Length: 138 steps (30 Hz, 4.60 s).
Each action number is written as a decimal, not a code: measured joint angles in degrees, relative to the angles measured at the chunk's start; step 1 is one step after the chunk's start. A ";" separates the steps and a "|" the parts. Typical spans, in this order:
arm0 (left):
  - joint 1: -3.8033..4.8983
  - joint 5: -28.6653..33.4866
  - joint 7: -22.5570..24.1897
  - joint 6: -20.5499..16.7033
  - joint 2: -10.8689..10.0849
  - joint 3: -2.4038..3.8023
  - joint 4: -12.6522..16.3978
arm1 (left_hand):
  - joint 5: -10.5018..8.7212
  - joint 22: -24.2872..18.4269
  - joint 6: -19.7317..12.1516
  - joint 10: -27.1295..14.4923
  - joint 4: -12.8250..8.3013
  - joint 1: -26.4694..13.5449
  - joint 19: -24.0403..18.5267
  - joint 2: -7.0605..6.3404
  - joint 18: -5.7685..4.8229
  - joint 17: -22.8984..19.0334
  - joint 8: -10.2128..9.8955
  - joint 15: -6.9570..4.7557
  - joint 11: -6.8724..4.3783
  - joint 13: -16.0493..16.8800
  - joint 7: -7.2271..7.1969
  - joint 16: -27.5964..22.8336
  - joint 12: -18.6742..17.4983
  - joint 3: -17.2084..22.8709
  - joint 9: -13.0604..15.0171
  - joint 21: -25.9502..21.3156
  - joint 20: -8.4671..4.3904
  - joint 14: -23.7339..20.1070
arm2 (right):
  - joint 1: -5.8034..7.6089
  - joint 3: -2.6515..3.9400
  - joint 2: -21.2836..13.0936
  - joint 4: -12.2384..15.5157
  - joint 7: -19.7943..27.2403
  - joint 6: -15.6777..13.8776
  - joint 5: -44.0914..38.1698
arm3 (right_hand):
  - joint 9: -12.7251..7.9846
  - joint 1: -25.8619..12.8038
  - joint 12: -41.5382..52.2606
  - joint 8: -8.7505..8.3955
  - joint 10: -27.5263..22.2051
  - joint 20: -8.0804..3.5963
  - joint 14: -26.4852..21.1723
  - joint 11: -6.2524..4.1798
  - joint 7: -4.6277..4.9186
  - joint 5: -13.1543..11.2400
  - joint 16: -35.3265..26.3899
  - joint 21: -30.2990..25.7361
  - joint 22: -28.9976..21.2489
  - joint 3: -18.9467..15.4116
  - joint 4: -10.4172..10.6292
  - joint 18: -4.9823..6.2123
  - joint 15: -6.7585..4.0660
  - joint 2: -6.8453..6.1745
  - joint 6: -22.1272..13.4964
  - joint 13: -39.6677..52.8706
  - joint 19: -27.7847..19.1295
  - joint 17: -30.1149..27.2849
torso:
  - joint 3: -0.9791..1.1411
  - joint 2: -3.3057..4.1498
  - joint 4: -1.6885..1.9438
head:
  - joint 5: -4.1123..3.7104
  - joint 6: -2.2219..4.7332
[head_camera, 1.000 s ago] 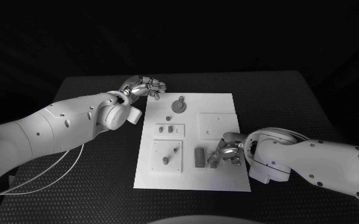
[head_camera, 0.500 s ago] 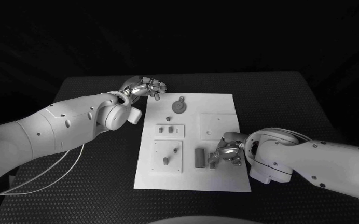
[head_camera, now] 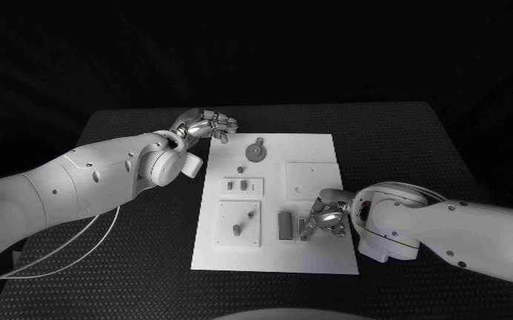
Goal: Assemble the parts on the task board
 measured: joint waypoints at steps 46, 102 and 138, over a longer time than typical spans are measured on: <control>0.00 0.00 -0.14 0.13 -0.06 -0.01 0.00 | 0.00 0.14 0.00 -0.12 0.12 -0.20 0.00 0.20 0.01 0.12 0.00 0.00 0.12 0.01 0.00 0.00 0.00 0.12 0.00 0.00 0.00 0.00 | -0.57 0.20 1.03 -0.98 0.88 3.72 -3.94 | 0.24 4.37 -0.24 -0.26 0.04 -0.07 -0.22 -0.21 -0.19 -0.63 0.19 0.45 -0.46 -1.72 -3.31 -0.01 -0.35 6.68 -0.11 0.43 -0.56 0.54 | -0.01 0.00 0.03 | 0.16 -0.60; 0.00 0.00 -0.48 0.29 -0.18 -0.08 -0.04 | 0.00 0.31 0.00 -0.10 0.73 -0.49 0.00 0.49 0.00 0.36 0.19 0.00 0.09 0.01 0.00 -0.22 0.00 0.07 -0.04 -0.22 0.00 0.00 | -0.77 0.03 -1.02 -0.98 2.67 4.25 -2.73 | -0.24 -3.58 0.45 -0.16 1.15 0.12 0.23 -0.33 -0.32 -0.17 0.64 0.88 -1.27 -1.64 3.76 0.30 -0.34 -2.62 0.45 0.83 -0.09 0.79 | 0.04 0.02 0.01 | 0.32 -0.51; 0.00 0.00 -0.71 0.39 -0.24 -0.10 -0.03 | 0.00 0.40 0.00 -0.02 0.73 -0.49 0.00 0.49 0.00 0.46 0.19 0.00 0.01 -0.03 0.00 -0.22 0.00 0.07 -0.03 -0.44 0.00 0.00 | -0.78 -0.02 -0.07 -1.19 2.39 5.80 -3.63 | 0.16 1.80 0.22 0.13 1.14 -0.08 0.20 -0.32 -0.44 -0.18 0.63 1.33 -1.58 1.34 0.90 -0.17 -0.31 7.00 0.56 1.23 -0.31 0.95 | -0.02 0.01 0.02 | 0.26 -0.73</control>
